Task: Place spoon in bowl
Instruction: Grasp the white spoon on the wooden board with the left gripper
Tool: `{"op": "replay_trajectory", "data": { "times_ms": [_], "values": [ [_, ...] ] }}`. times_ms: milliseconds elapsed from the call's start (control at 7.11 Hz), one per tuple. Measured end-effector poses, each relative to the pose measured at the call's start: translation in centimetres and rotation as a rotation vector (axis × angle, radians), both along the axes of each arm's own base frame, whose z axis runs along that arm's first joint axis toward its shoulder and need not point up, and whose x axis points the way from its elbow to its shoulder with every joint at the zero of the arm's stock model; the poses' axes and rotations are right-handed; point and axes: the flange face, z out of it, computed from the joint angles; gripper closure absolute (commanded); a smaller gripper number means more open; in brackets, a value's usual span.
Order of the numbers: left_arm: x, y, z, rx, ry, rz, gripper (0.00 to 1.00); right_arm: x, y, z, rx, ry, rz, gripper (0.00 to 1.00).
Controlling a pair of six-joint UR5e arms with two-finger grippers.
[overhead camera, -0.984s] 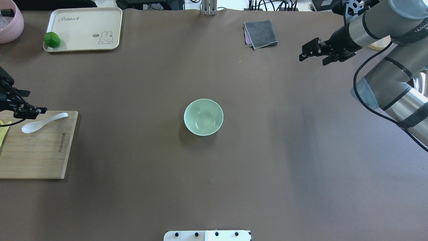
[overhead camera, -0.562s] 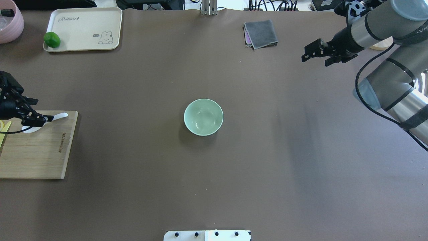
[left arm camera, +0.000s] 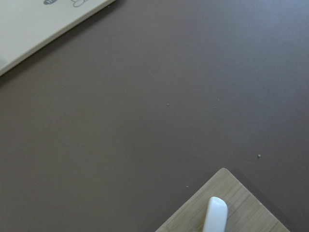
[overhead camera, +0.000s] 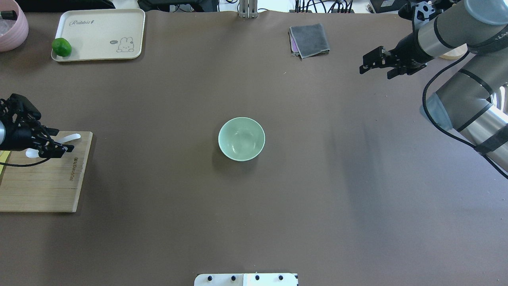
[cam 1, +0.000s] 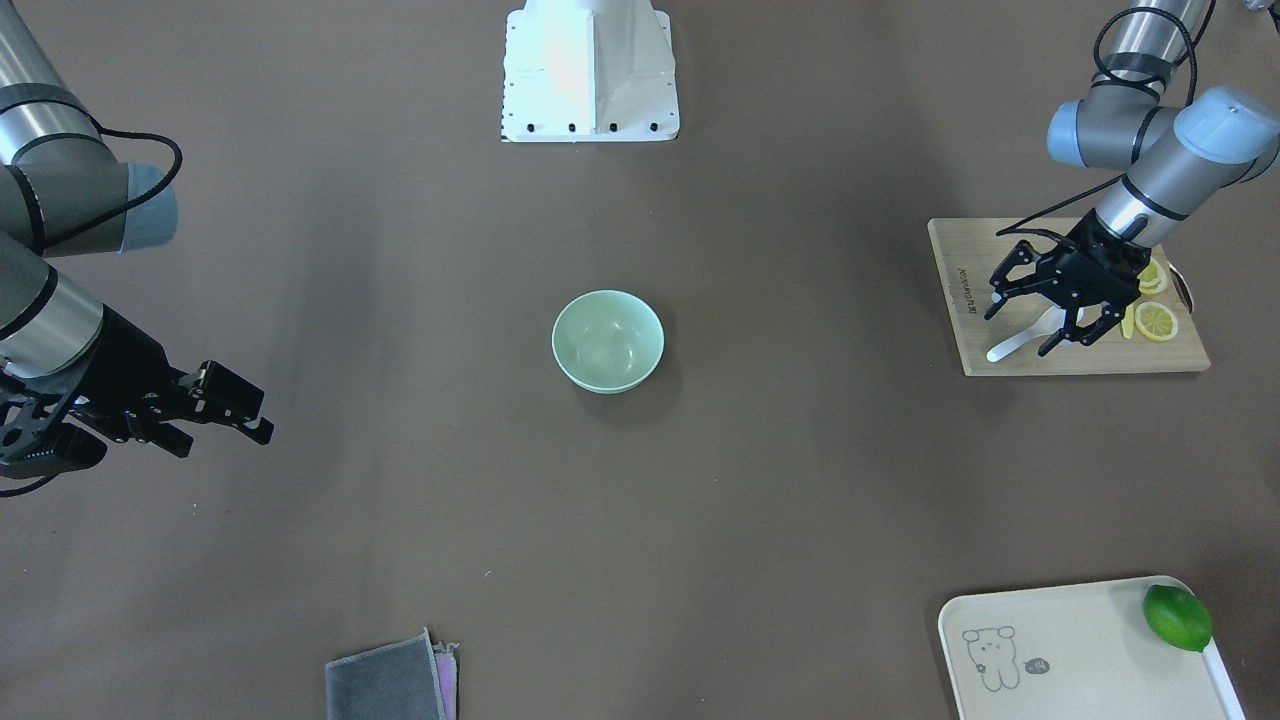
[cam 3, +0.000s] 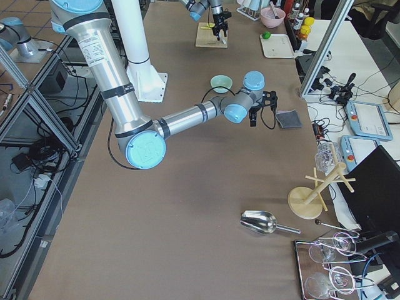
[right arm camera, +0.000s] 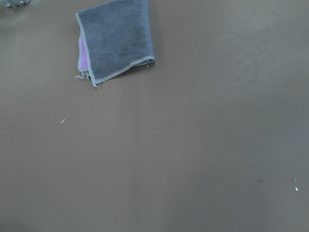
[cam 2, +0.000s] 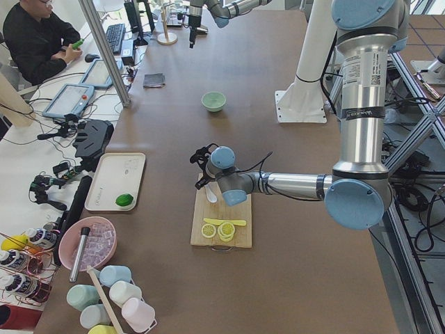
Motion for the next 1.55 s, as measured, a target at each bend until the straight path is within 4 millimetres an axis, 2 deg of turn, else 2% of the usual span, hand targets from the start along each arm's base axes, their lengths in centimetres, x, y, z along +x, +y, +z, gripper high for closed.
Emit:
{"op": "replay_trajectory", "data": {
  "times_ms": [281, 422, 703, 844, 1125, 1406, 1547],
  "values": [
    [0.2, -0.2, 0.2, -0.003, -0.003, 0.001, 0.32, 0.1, 0.1, 0.3, -0.006, 0.002, 0.002, 0.00],
    [0.4, -0.4, 0.5, -0.007, -0.006, 0.002, 0.44, 0.1, 0.2, 0.5, -0.007, 0.003, 0.001, 0.00],
    [0.9, -0.9, 0.9, -0.014, -0.008, 0.006, 0.97, 0.1, 0.2, 0.5, -0.008, 0.001, 0.002, 0.00],
    [0.9, -1.0, 0.9, -0.014, -0.007, 0.008, 1.00, 0.1, 0.3, 0.4, -0.009, 0.000, 0.003, 0.00],
    [1.0, -0.6, 0.7, -0.024, 0.009, 0.038, 1.00, 0.1, 0.3, 0.3, -0.007, -0.001, 0.003, 0.00],
    [0.2, -0.8, -1.4, -0.041, 0.058, 0.077, 1.00, 0.0, 0.2, 0.2, -0.007, -0.002, 0.003, 0.00],
    [0.3, -2.0, -3.5, -0.056, 0.077, 0.070, 1.00, 0.0, 0.2, 0.1, -0.007, -0.003, 0.004, 0.00]
  ]
}}
